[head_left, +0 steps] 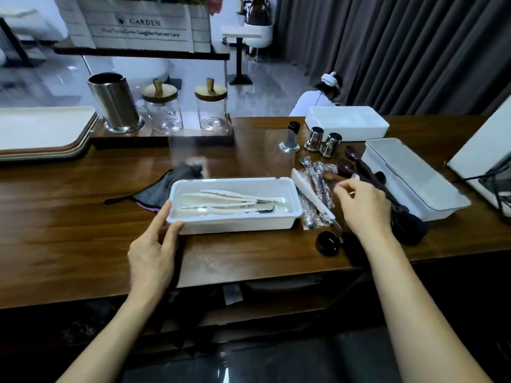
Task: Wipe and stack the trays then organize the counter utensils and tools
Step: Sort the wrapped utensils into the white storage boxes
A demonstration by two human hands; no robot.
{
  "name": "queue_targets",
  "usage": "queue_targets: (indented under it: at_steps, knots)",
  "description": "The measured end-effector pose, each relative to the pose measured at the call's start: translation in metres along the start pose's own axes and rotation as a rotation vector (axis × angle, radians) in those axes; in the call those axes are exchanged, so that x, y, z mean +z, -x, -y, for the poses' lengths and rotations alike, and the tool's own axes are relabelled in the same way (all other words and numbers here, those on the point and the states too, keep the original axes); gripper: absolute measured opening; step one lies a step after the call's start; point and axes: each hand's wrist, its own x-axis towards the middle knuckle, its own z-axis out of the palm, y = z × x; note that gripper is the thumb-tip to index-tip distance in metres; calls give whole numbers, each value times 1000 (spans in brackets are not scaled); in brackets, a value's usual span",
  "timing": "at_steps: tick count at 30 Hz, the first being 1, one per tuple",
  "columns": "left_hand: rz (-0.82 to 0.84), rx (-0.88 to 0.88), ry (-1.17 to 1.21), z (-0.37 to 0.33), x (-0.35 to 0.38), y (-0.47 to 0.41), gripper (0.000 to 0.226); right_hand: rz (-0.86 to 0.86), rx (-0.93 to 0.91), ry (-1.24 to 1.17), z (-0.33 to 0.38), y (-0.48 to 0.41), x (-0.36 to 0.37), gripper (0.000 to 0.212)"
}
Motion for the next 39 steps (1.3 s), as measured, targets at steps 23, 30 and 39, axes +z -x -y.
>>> queue_targets:
  at_steps: [23,30,39]
  knots:
    - [0,16,-27,3,3,-1,45,240,165,-97,-11,-21,4,76]
    - [6,38,-13,7,2,-2,46,342,238,-462,-24,-21,-25,70]
    - [13,42,-27,6,2,-3,46,340,74,-491,-18,-29,-7,52]
